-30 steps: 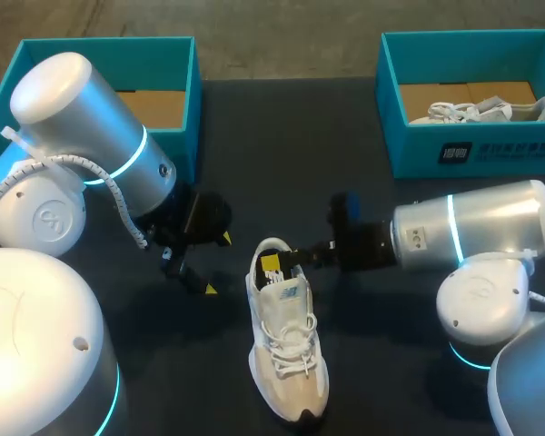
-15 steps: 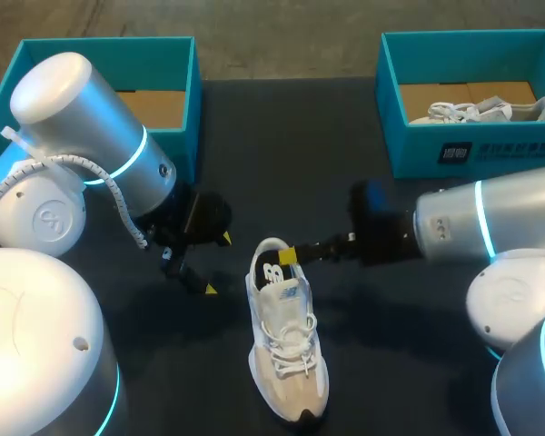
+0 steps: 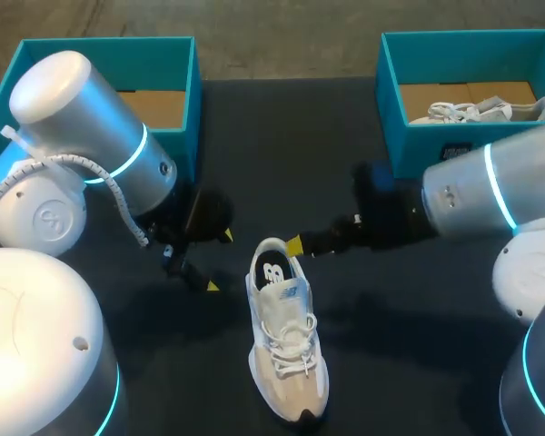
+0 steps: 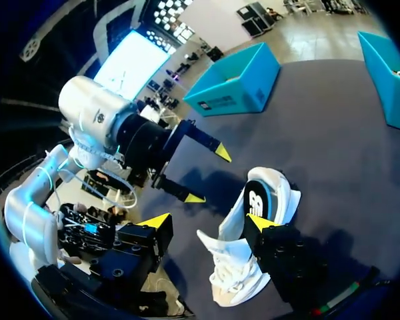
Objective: Take the shoe out of the shoebox, open the shoe tongue, remove and reinsert the insole, then place the shoe into the shoebox
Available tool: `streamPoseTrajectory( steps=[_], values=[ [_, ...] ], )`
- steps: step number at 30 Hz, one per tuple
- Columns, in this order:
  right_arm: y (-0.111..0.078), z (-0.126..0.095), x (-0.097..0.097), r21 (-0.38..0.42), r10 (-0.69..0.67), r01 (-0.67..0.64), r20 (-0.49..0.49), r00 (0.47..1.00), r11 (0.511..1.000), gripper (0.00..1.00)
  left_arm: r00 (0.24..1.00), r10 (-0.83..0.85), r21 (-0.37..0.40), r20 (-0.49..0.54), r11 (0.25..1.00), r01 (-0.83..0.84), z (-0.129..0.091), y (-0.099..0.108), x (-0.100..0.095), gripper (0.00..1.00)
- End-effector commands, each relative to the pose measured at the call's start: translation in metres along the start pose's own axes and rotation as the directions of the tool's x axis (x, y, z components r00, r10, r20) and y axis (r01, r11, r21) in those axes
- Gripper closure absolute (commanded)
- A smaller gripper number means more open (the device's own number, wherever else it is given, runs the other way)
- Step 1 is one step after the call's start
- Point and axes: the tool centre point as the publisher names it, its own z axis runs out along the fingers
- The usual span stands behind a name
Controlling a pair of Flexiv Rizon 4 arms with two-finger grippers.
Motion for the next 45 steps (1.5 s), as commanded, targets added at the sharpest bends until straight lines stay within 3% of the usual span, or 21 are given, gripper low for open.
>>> streamPoseTrajectory(
  steps=[1, 11, 15, 16, 22, 27, 39, 45],
  values=[
    [0.003, 0.006, 0.013, 0.047, 0.009, -0.019, 0.207, 0.978, 0.999, 0.29, 0.998, 0.01, 0.029, -0.058, 1.0, -0.008, -0.026, 0.001, -0.005, 0.0],
    [0.001, 0.025, 0.028, 0.074, 0.011, -0.031, 0.258, 0.966, 0.997, 0.57, 0.98, 0.15, 0.057, -0.131, 0.988, -0.144, -0.085, 0.042, -0.018, 0.0],
    [0.002, 0.038, 0.03, 0.091, 0.021, -0.05, 0.297, 0.955, 0.995, 0.95, 0.973, 0.191, 0.031, -0.126, 0.982, -0.189, -0.098, 0.057, -0.019, 0.0],
    [0.003, 0.041, 0.031, 0.094, 0.022, -0.054, 0.306, 0.952, 0.994, 1.0, 0.971, 0.203, 0.024, -0.124, 0.979, -0.201, -0.101, 0.062, -0.021, 0.0],
    [0.008, 0.064, 0.037, 0.107, 0.029, -0.069, 0.337, 0.941, 0.992, 1.0, 0.95, 0.277, 0.063, -0.141, 0.961, -0.271, -0.124, 0.087, -0.028, 0.0],
    [0.011, 0.073, 0.038, 0.102, 0.032, -0.064, 0.294, 0.955, 0.993, 1.0, 0.944, 0.314, 0.052, -0.099, 0.949, -0.31, -0.146, 0.105, -0.039, 0.0],
    [0.011, 0.073, 0.038, 0.102, 0.032, -0.064, 0.294, 0.955, 0.993, 1.0, 0.944, 0.314, 0.052, -0.099, 0.949, -0.31, -0.146, 0.105, -0.039, 0.0],
    [0.012, 0.078, 0.026, 0.1, 0.046, -0.095, 0.41, 0.911, 0.99, 1.0, 0.924, 0.358, 0.018, -0.134, 0.933, -0.359, -0.152, 0.117, -0.051, 0.0]
  ],
)
